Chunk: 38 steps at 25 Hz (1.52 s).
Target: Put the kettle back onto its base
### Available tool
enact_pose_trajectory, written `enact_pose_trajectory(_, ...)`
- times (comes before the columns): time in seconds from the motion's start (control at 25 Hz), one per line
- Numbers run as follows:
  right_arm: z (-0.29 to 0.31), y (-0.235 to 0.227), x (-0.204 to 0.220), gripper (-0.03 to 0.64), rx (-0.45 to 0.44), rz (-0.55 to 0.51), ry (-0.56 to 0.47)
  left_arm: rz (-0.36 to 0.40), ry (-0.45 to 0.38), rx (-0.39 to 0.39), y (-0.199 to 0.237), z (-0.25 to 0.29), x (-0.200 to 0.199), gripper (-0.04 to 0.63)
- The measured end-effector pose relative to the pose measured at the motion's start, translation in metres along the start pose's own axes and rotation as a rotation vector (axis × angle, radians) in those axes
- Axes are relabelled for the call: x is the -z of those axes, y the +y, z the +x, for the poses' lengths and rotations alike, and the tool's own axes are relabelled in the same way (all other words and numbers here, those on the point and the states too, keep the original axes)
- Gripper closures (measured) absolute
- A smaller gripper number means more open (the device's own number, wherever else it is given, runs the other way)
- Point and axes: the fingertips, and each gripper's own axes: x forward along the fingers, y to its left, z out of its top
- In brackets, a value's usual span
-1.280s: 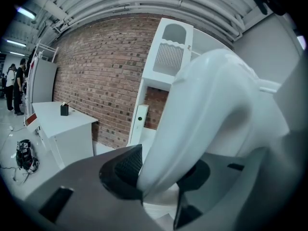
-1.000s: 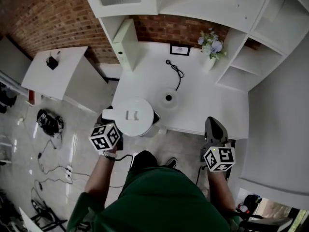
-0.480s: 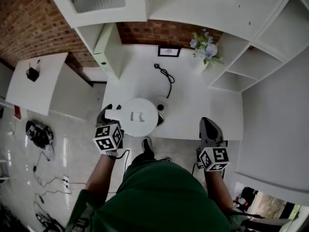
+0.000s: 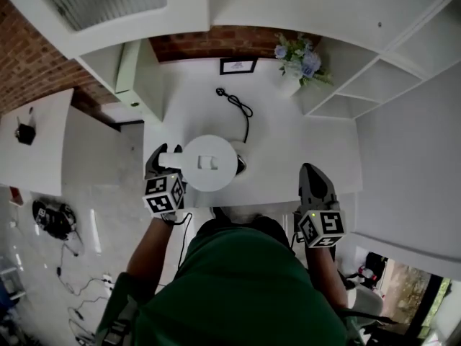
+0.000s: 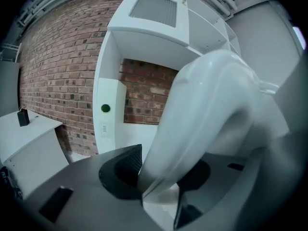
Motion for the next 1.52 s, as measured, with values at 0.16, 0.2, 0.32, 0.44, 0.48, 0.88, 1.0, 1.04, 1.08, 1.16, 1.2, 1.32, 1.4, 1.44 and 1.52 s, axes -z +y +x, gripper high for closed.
enact_pose_trajectory(0.16,0.004,-0.014,0.009,0.595,0.014,0.029,0.012,-0.033,0.024,-0.009,0.001,0.012,0.008,0.428)
enact_pose_trajectory(0.2,0.006,-0.018,0.009,0.595,0.016,0.035,0.01,-0.036,0.025,-0.017,0.002,0.014,0.007,0.428)
enact_pose_trajectory(0.32,0.007,-0.032,0.004,0.595,0.009,0.034,-0.004,-0.035,0.03,-0.048,0.0,0.019,0.008,0.428)
enact_pose_trajectory(0.44,0.005,-0.049,0.005,0.595,0.011,0.041,-0.006,-0.036,0.036,-0.073,-0.006,0.025,0.011,0.428)
enact_pose_trajectory(0.48,0.003,-0.056,0.007,0.595,0.013,0.042,-0.002,-0.04,0.038,-0.079,-0.009,0.027,0.012,0.428)
enact_pose_trajectory(0.88,-0.004,-0.101,0.007,0.595,0.023,0.039,0.016,-0.067,0.045,-0.084,-0.047,0.054,0.024,0.428)
enact_pose_trajectory(1.0,-0.005,-0.105,0.01,0.595,0.016,0.037,0.023,-0.066,0.049,-0.079,-0.057,0.06,0.029,0.428)
enact_pose_trajectory(1.04,-0.005,-0.106,0.01,0.595,0.014,0.037,0.027,-0.065,0.052,-0.077,-0.06,0.062,0.031,0.428)
enact_pose_trajectory(1.08,-0.005,-0.107,0.011,0.595,0.012,0.036,0.032,-0.063,0.053,-0.076,-0.062,0.064,0.032,0.428)
enact_pose_trajectory(1.16,-0.004,-0.11,0.011,0.595,0.011,0.034,0.041,-0.056,0.053,-0.074,-0.065,0.068,0.031,0.428)
enact_pose_trajectory(1.2,-0.004,-0.111,0.011,0.595,0.011,0.032,0.042,-0.054,0.051,-0.073,-0.066,0.069,0.03,0.428)
enact_pose_trajectory(1.32,-0.003,-0.115,0.01,0.595,0.01,0.027,0.042,-0.05,0.05,-0.068,-0.069,0.074,0.032,0.428)
enact_pose_trajectory(1.4,-0.002,-0.116,0.011,0.595,0.009,0.025,0.046,-0.047,0.051,-0.066,-0.071,0.076,0.034,0.428)
enact_pose_trajectory(1.44,-0.002,-0.117,0.012,0.595,0.007,0.024,0.049,-0.045,0.052,-0.066,-0.072,0.077,0.035,0.427)
enact_pose_trajectory(1.52,-0.002,-0.117,0.014,0.595,0.005,0.025,0.054,-0.045,0.05,-0.063,-0.074,0.078,0.037,0.428)
